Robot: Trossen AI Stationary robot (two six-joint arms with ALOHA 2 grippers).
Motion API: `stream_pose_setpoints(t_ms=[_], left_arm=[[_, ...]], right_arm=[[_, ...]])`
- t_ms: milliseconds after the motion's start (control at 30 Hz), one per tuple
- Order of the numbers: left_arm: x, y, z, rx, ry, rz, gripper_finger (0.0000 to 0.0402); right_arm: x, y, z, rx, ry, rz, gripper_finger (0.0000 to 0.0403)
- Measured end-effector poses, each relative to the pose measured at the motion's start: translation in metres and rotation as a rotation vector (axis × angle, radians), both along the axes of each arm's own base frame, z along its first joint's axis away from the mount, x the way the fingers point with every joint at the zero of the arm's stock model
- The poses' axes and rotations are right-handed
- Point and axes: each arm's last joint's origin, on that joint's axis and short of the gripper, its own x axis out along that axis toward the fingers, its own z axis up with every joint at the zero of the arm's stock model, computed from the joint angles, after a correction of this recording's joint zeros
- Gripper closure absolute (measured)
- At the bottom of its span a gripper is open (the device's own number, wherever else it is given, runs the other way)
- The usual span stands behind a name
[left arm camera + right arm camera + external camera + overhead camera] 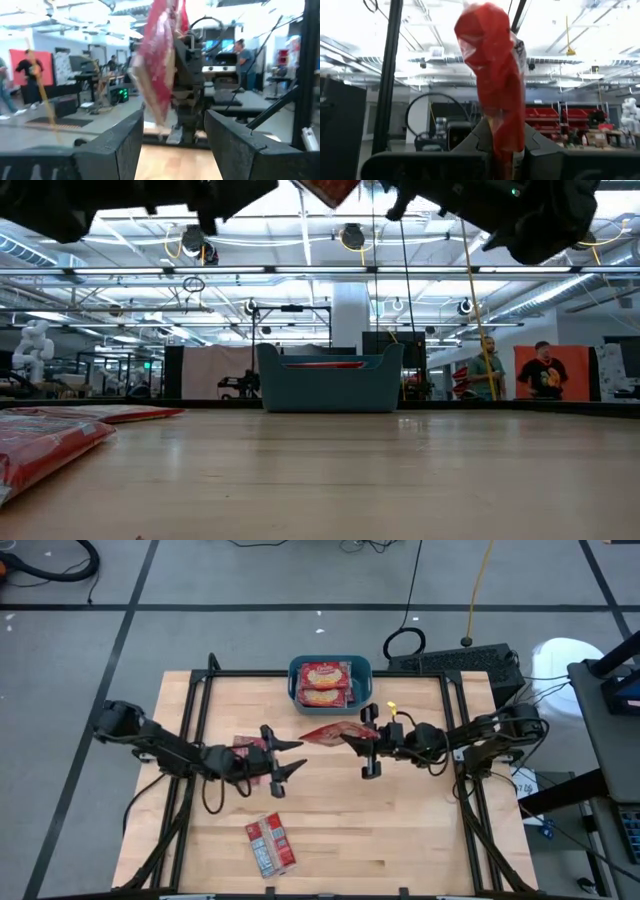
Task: Sort popcorn bags into baskets
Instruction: Put the red popcorn bag into the blue bin
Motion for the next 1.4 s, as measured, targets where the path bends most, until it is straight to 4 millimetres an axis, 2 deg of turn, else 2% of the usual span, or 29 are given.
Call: stream_pose_setpoints(t_ms=[133,233,600,800,1167,1267,1400], left_arm=[[0.014,-0.002,0.009,0.031,-0.048,-0.045,0.0188],[0.017,-0.002,0.015,0.026,-0.062,-0.042,0.0188],[0.018,0.007,0.012,-0.002,-0.048,0.005,0.0188],[0.023,0.012,0.022,0.034,-0.105,-0.083,0.0188],[0.03,0.023,0.033,0.124,-0.138,-0.096,0.0188],[0.031,0.026,0.032,0.127,-0.135,-0.089,0.0207],[0.031,0.029,0.032,0.151,-0.139,-0.118,0.028]], right_arm=[[0.011,0.003,0.007,-0.01,-0.026,0.01,0.039],[0.014,0.003,0.01,-0.026,-0.037,0.023,0.039],[0.007,0.01,0.021,-0.045,-0.08,0.064,0.039],[0.008,0.011,0.024,-0.056,-0.091,0.056,0.039],[0.009,0.011,0.024,-0.07,-0.092,0.042,0.039],[0.009,0.011,0.024,-0.071,-0.092,0.041,0.039],[0.009,0.011,0.024,-0.08,-0.091,0.034,0.039]])
